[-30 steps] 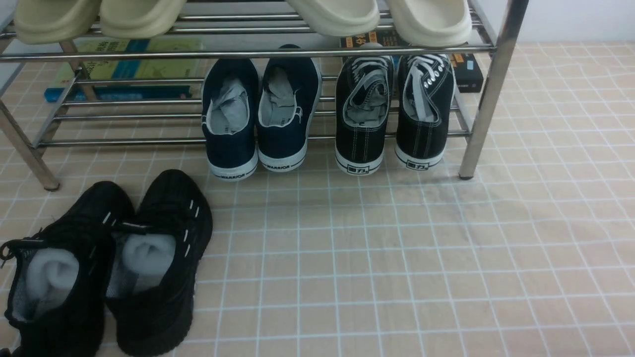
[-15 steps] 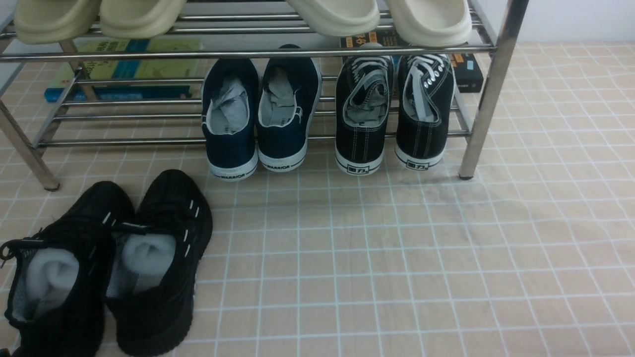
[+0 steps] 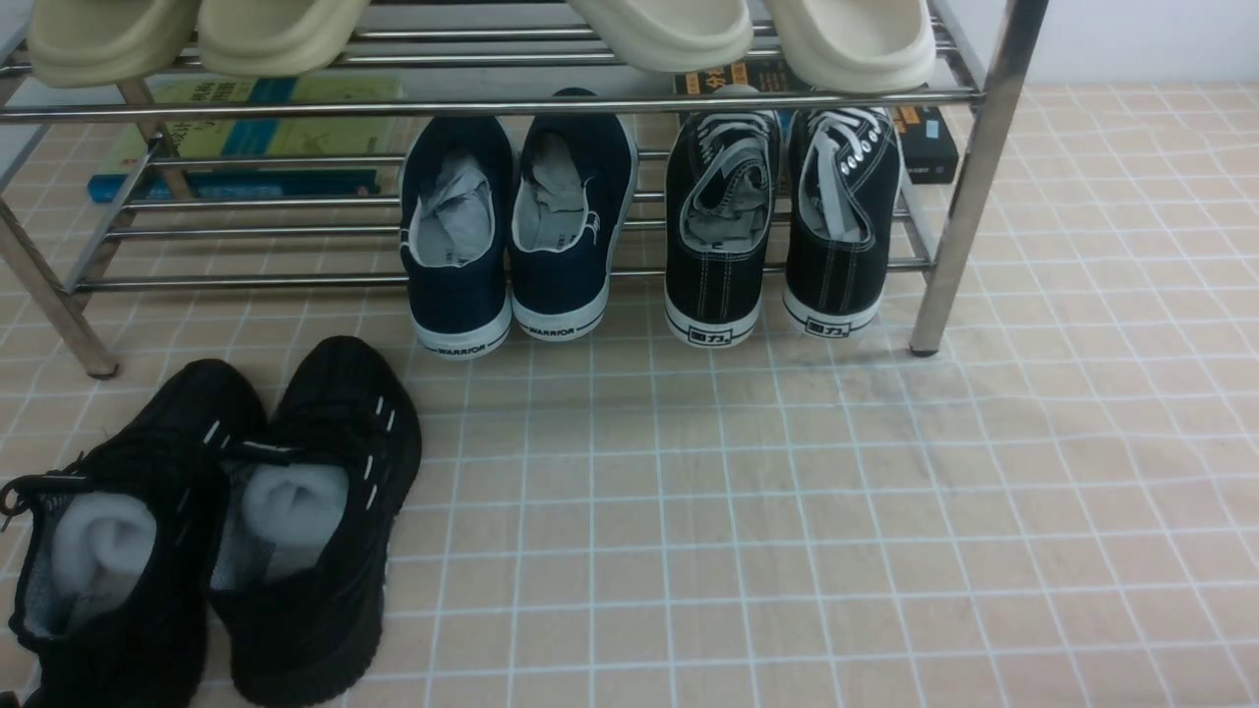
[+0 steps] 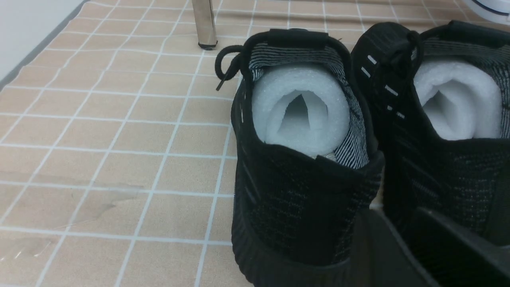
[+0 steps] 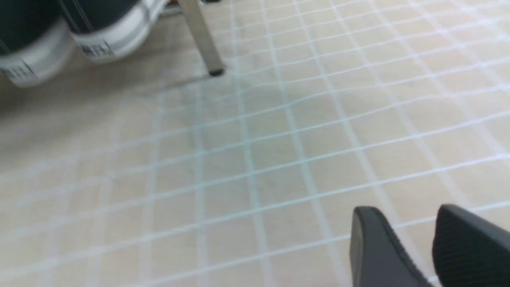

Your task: Take the shoes off the shelf from the light coffee tablecloth by hand.

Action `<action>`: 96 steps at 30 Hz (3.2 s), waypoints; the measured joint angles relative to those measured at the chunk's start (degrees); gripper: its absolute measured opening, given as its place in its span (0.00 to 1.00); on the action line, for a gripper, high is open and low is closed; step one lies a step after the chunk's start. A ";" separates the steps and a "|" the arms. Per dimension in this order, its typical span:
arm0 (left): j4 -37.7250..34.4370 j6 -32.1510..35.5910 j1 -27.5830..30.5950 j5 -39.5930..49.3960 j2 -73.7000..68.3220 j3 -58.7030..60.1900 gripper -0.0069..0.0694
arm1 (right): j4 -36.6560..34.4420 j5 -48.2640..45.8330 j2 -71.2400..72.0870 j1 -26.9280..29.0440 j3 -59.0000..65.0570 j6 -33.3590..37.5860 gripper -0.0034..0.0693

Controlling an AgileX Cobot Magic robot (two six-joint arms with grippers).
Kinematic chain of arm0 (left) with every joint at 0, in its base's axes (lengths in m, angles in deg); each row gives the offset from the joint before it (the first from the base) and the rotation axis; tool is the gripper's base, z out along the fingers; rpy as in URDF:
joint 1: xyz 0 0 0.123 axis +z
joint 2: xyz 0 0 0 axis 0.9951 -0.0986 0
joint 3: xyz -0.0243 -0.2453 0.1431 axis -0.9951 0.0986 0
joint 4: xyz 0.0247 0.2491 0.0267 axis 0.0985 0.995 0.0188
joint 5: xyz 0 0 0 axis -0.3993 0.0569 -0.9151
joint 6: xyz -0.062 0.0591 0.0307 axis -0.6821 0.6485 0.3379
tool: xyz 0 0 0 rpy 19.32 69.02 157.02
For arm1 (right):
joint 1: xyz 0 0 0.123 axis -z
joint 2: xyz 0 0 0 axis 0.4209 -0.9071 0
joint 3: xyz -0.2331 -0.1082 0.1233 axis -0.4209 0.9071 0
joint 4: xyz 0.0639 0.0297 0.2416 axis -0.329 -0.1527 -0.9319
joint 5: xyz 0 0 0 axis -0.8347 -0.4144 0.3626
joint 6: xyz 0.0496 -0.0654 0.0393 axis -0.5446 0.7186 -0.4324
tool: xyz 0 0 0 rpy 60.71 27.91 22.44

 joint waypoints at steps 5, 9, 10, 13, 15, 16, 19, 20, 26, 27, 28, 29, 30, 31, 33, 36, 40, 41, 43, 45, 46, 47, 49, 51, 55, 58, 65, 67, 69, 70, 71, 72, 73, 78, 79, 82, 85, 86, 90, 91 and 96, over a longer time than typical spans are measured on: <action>0.00 0.00 0.00 0.00 0.00 0.00 0.31 | -16.36 -0.85 0.00 0.00 0.31 -6.48 0.37; 0.00 0.00 0.00 0.00 0.00 0.00 0.31 | -22.77 -1.11 0.00 0.00 0.51 -7.00 0.37; 0.00 0.00 0.00 0.00 0.00 0.00 0.31 | -23.76 -1.42 0.00 0.00 0.56 -7.08 0.37; 0.00 0.00 0.00 0.00 0.00 0.00 0.32 | -25.54 -2.09 0.00 0.00 0.56 -7.08 0.37; 0.00 0.00 0.00 0.00 0.00 0.00 0.32 | -27.02 -3.04 0.00 0.00 -0.38 -5.15 0.33; 0.00 0.00 0.00 0.00 0.00 0.00 0.33 | -27.37 -3.09 0.00 0.00 -1.41 -3.63 0.30; 0.04 0.00 0.00 0.00 0.00 0.00 0.33 | -26.88 -2.29 -0.69 0.00 -7.80 4.33 0.14; 0.04 0.00 0.00 0.00 0.00 0.00 0.33 | -26.19 -2.20 -1.45 0.00 -10.17 6.74 0.10; 0.04 0.00 0.00 0.06 0.00 0.00 0.33 | -13.58 -14.87 -22.59 0.00 -27.96 14.23 0.05; 0.04 0.00 0.00 0.06 0.00 0.00 0.33 | -13.13 -15.75 -23.56 0.00 -27.96 14.23 0.05; 0.04 0.00 0.00 0.06 0.00 0.00 0.34 | -9.92 -22.68 -32.62 0.00 -32.45 14.41 0.05; 0.04 0.00 0.00 0.06 0.00 0.00 0.34 | -9.66 -24.33 -33.62 0.00 -32.93 14.49 0.05; 0.04 0.00 0.00 0.06 0.00 0.00 0.34 | -9.01 -27.36 -37.62 0.00 -35.27 14.82 0.05; 0.04 0.00 0.00 0.06 0.00 0.00 0.34 | -8.96 -31.79 -44.34 0.00 -38.41 16.29 0.05; 0.04 0.00 0.00 0.06 0.00 0.00 0.34 | -11.95 -36.35 -52.95 -0.05 -42.69 21.25 0.06; 0.04 0.00 0.00 0.06 0.00 0.00 0.35 | -20.94 -40.01 -64.03 -3.08 -48.52 30.40 0.08; 0.04 0.00 0.00 0.06 0.00 0.00 0.35 | -25.48 -39.41 -74.04 -11.16 -56.21 33.12 0.13; 0.04 0.00 0.00 0.06 0.00 0.00 0.35 | -25.11 -39.06 -75.93 -13.18 -58.83 32.66 0.15; 0.04 0.00 0.00 0.06 0.00 0.00 0.35 | -22.40 -37.67 -80.99 -19.04 -65.31 29.26 0.21; 0.04 0.00 0.00 0.06 0.00 0.00 0.35 | -20.25 -36.99 -83.19 -20.88 -67.81 27.43 0.24; 0.04 0.00 0.00 0.06 0.00 0.00 0.35 | -16.03 -36.05 -86.66 -24.69 -73.72 22.23 0.29; 0.04 0.00 0.00 0.06 0.00 0.00 0.35 | -15.44 -35.96 -87.10 -24.69 -74.41 21.58 0.29; 0.04 0.00 0.00 0.06 0.00 0.00 0.35 | -6.83 -34.62 -93.22 -30.17 -84.09 12.11 0.39; 0.04 0.00 0.00 0.06 0.00 0.00 0.35 | -3.62 -34.14 -95.41 -31.75 -87.48 8.94 0.42; 0.04 0.00 0.00 0.06 0.00 0.00 0.35 | 7.72 -33.53 -104.27 -36.27 -99.31 -0.44 0.53; 0.04 0.00 0.00 0.06 0.00 0.00 0.36 | 14.78 -32.45 -111.16 -38.28 -107.33 -5.03 0.59; 0.04 0.00 0.00 0.06 0.00 0.00 0.37 | 23.59 -26.94 -120.36 -38.69 -114.39 -9.48 0.60; 0.04 0.00 0.00 0.06 0.00 0.00 0.37 | 25.09 -25.57 -121.62 -38.69 -114.45 -9.73 0.60; 0.04 0.00 0.00 0.06 0.00 0.00 0.37 | 26.03 -24.17 -123.07 -38.69 -114.63 -9.91 0.60; 0.04 0.00 0.00 0.06 0.00 0.00 0.37 | 26.34 -23.39 -123.84 -38.69 -114.69 -9.96 0.59; 0.04 0.00 0.00 0.06 0.00 0.00 0.37 | 26.82 -23.08 -124.45 -38.69 -114.74 -10.02 0.56; 0.04 0.00 0.00 0.06 0.00 0.00 0.37 | 27.12 -23.06 -124.76 -38.69 -114.82 -10.02 0.53; 0.04 0.00 0.00 0.06 0.00 0.00 0.37 | 27.65 -23.01 -125.14 -38.69 -114.82 -10.02 0.48; 0.04 0.00 0.00 0.06 0.00 0.00 0.37 | 28.18 -25.28 -125.23 -38.57 -115.47 -10.02 0.09; 0.04 0.00 0.00 0.06 0.00 0.00 0.37 | 28.18 -25.74 -125.23 -38.57 -115.62 -9.91 0.08; 0.04 0.00 0.00 0.06 0.00 0.00 0.38 | 26.60 -33.25 -123.74 -38.77 -117.54 -7.23 0.05; 0.11 0.00 0.00 0.06 0.00 0.00 0.38 | 22.97 -42.57 -120.88 -39.41 -119.94 -4.76 0.05; 0.11 0.00 0.00 0.06 0.00 0.00 0.39 | 21.46 -45.13 -119.51 -39.65 -120.54 -4.14 0.05; 0.24 0.00 0.00 0.06 0.00 0.00 0.39 | 17.07 -50.13 -113.48 -41.06 -122.00 -2.69 0.05; 0.24 0.00 0.00 0.06 0.00 0.00 0.39 | 17.07 -50.13 -113.48 -41.13 -122.00 -2.69 0.05; 0.30 0.00 0.00 0.10 0.00 0.00 0.40 | 16.39 -50.08 -106.63 -43.24 -117.93 -3.25 0.05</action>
